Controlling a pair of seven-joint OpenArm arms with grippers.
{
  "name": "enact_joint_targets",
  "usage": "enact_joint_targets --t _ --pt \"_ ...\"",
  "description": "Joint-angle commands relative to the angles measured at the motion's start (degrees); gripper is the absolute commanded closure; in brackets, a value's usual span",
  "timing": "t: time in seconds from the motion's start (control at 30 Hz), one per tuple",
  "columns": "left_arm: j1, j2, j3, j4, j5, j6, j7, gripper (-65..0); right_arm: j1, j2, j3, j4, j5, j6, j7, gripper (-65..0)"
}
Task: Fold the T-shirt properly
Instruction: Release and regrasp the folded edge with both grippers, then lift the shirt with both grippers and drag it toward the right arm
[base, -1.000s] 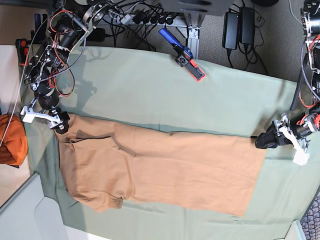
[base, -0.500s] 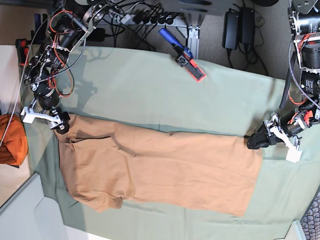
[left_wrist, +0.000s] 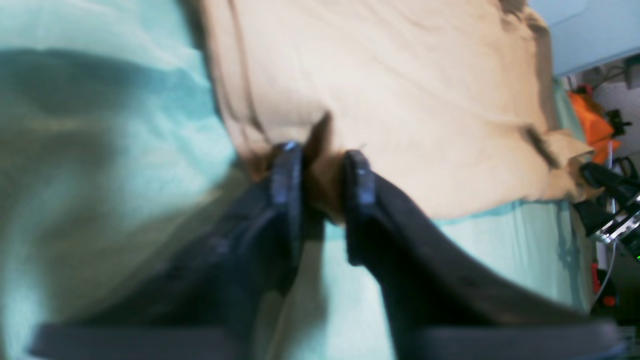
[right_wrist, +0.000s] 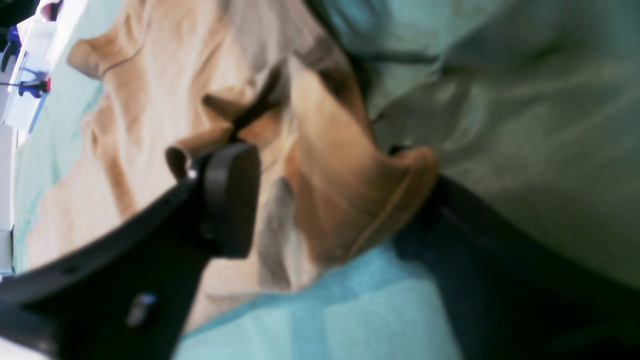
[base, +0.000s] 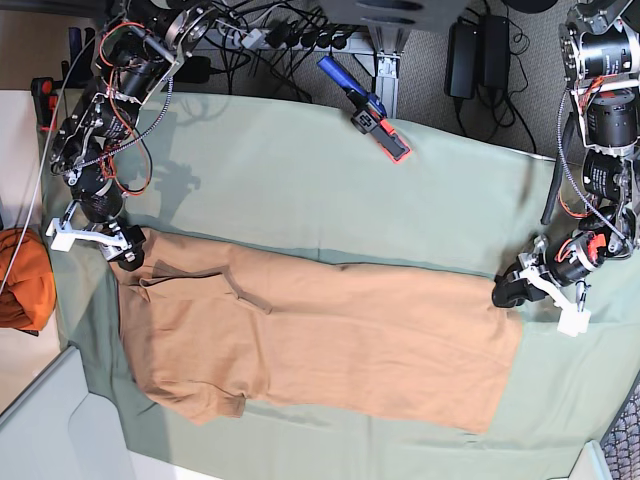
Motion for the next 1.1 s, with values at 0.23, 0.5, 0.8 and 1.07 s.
enact_joint_targets --t 0.23,0.5,0.8,1.07 --pt "-1.1 -1.9 0.0 1.0 -4.9 -4.6 4.8 -0.2 0.6 1.1 -0.1 0.7 0.8 3.3 -2.6 0.0" --pt "3.7 -6.1 1.9 7.6 -14.6 -7.6 10.4 -0.2 -3.6 3.3 -0.1 3.7 3.8 4.6 -4.9 0.0" --pt "16.2 -8.0 3.4 24.1 -14.5 -7.6 10.4 -0.2 -15.3 4.4 -0.1 13.0 5.0 4.6 -5.3 0.0" --pt "23.6 -9.9 1.3 27.9 -14.5 -7.6 10.4 -0.2 -26.0 4.4 -0.1 19.9 7.0 4.6 -5.5 0.0"
